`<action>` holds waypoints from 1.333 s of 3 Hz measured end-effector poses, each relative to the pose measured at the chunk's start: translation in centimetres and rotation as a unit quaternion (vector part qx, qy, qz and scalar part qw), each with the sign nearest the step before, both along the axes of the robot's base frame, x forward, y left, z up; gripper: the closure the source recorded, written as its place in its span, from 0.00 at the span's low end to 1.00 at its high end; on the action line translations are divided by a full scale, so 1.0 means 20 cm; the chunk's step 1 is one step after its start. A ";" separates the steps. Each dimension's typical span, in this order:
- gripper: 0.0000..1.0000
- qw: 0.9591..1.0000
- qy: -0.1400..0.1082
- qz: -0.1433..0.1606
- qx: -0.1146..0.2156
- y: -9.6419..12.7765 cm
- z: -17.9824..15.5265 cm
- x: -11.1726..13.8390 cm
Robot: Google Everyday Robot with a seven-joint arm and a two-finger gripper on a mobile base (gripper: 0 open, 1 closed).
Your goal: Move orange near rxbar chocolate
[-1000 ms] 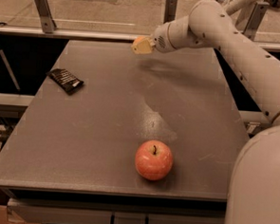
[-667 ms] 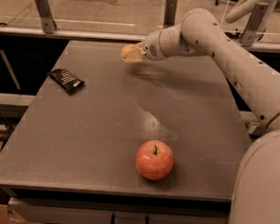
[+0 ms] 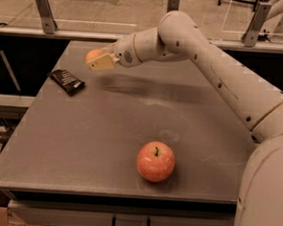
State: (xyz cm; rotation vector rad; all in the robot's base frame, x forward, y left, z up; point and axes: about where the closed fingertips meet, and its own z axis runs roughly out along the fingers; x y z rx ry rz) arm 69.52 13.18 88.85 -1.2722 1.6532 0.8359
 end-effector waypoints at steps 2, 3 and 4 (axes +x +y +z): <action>0.60 0.997 0.008 0.068 -0.024 0.16 -0.08 -0.18; 0.38 0.997 0.011 0.072 -0.036 0.14 -0.13 -0.19; 0.14 0.996 0.014 0.078 -0.042 0.13 -0.17 -0.20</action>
Offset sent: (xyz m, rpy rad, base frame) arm -0.0483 0.0317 -0.0331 -0.1008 0.0346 0.1743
